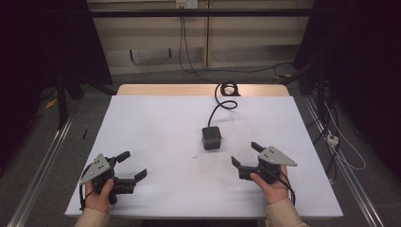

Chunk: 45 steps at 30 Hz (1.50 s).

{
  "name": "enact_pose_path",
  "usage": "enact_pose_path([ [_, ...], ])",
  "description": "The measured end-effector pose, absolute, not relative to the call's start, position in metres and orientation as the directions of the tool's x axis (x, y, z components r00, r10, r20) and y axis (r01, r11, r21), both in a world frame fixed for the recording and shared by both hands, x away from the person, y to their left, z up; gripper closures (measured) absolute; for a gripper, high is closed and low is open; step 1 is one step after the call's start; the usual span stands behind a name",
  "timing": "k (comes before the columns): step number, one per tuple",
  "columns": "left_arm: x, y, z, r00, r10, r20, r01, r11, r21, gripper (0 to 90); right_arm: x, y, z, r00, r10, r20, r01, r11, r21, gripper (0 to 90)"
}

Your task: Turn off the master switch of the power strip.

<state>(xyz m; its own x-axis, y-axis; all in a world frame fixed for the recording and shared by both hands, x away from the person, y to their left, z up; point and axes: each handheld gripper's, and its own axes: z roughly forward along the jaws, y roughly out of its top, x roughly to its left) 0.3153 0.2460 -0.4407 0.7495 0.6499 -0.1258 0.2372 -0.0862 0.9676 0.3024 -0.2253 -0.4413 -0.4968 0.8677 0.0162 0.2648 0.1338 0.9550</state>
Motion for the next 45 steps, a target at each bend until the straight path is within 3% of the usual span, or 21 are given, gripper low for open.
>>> enact_pose_path([
  [45,0.321,0.239,-0.442,0.765,0.630,-0.134,0.239,-0.085,0.967,3.8,0.334,-0.202,-0.434,-0.509,0.859,0.055,0.296,0.114,0.948,10.6],
])
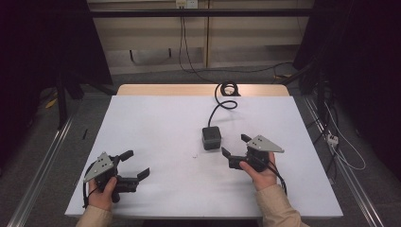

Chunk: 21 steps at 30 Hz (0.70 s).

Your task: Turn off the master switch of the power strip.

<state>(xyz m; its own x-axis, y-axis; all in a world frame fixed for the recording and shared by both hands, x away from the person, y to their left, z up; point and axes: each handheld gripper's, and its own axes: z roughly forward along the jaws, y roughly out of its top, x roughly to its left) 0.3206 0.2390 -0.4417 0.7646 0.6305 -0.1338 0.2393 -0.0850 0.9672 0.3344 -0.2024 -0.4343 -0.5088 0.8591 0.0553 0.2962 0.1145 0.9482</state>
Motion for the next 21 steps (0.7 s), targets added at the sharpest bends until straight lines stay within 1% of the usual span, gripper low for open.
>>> enact_pose_path([
  [9,0.321,0.238,-0.442,0.765,0.630,-0.138,0.243,-0.084,0.966,3.8,0.339,-0.200,-0.432,-0.508,0.860,0.054,0.301,0.118,0.946,11.8],
  [21,0.321,0.238,-0.442,0.767,0.628,-0.132,0.239,-0.088,0.967,3.8,0.346,-0.194,-0.427,-0.511,0.857,0.059,0.301,0.114,0.947,18.0],
])
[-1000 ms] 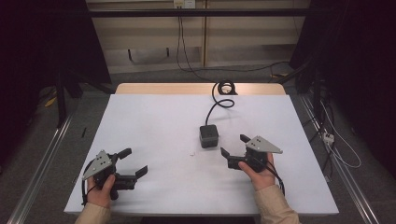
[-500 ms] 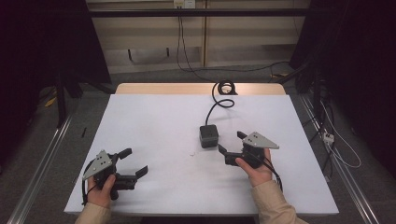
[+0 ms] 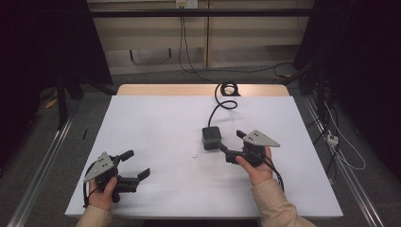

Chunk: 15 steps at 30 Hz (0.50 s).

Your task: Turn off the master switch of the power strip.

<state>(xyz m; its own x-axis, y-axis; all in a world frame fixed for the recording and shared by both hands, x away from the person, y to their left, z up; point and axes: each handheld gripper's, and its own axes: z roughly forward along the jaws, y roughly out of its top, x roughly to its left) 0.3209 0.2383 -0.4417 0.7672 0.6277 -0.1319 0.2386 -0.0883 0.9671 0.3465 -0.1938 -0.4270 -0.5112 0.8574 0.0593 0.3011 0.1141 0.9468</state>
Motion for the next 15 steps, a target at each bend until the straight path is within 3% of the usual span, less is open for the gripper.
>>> enact_pose_path([
  [7,0.3211,0.2385,-0.4419,0.767,0.627,-0.135,0.241,-0.086,0.967,3.8,0.3498,-0.1914,-0.4259,-0.506,0.860,0.062,0.304,0.111,0.946,21.5],
  [15,0.3213,0.2387,-0.4416,0.768,0.626,-0.132,0.237,-0.088,0.968,3.8,0.3541,-0.1874,-0.4247,-0.512,0.856,0.073,0.312,0.106,0.944,31.4],
])
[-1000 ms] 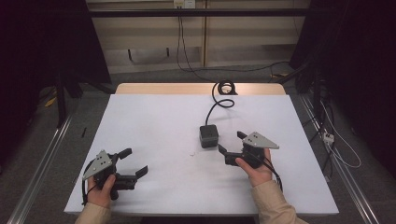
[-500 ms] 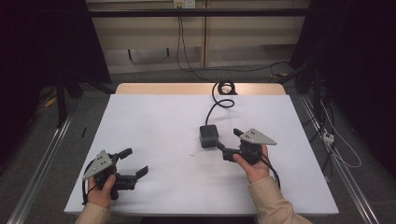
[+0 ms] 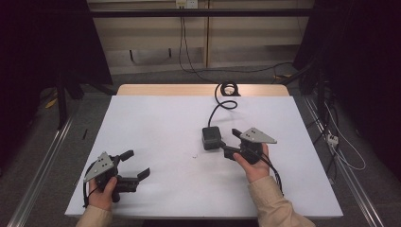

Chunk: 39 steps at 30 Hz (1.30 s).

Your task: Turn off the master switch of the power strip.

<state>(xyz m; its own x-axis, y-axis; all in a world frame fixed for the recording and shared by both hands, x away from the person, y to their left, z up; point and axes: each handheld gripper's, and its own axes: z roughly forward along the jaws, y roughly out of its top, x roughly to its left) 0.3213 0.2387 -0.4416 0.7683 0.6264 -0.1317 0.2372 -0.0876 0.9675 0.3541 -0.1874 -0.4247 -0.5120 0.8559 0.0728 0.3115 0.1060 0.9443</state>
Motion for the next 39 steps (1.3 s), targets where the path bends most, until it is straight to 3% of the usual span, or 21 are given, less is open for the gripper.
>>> enact_pose_path([
  [39,0.322,0.239,-0.442,0.770,0.624,-0.136,0.241,-0.087,0.967,3.8,0.371,-0.176,-0.425,-0.548,0.832,0.088,0.355,0.136,0.925,65.7],
])
